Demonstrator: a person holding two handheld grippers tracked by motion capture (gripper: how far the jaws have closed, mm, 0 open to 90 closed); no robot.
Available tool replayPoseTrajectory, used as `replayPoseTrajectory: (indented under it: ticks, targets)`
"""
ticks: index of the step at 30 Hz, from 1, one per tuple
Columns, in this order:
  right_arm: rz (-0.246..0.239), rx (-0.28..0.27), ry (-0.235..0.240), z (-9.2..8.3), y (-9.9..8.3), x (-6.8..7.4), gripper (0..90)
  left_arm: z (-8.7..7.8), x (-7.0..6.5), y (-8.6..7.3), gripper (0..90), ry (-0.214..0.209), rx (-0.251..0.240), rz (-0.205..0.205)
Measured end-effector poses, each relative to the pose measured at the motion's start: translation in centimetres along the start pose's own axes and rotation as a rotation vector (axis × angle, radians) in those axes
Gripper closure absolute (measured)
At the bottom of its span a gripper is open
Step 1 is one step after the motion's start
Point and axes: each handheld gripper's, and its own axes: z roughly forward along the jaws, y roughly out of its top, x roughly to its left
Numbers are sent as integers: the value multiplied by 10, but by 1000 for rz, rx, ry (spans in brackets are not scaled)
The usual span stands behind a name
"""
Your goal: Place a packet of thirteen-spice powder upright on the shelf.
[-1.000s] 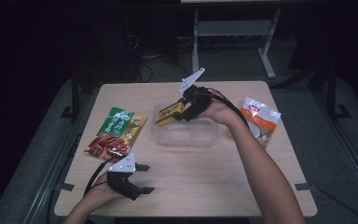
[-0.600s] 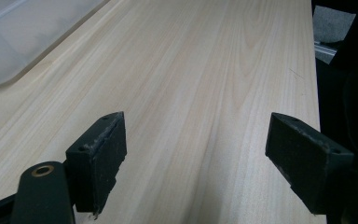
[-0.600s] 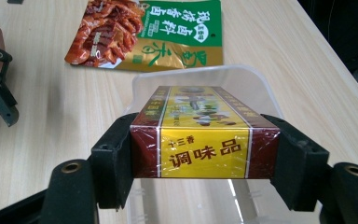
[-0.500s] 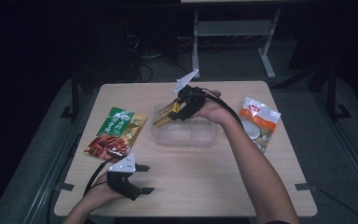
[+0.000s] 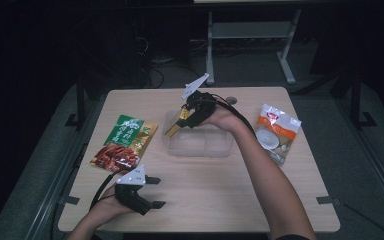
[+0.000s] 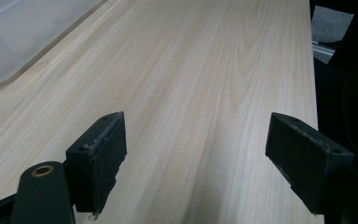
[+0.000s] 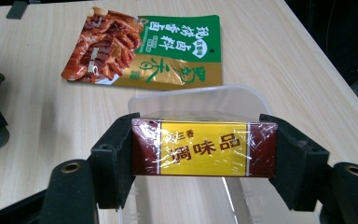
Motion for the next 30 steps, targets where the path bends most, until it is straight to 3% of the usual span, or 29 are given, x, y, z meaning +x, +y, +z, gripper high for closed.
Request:
replayPoseTrajectory:
  ticks: [13, 30]
  targets:
    - [-30, 0, 4, 14, 15, -1, 313, 1, 0, 0, 199, -9, 10, -2]
    - [-16, -26, 27, 37, 18, -6, 311, 3, -1, 1, 198, -24, 8, -9]
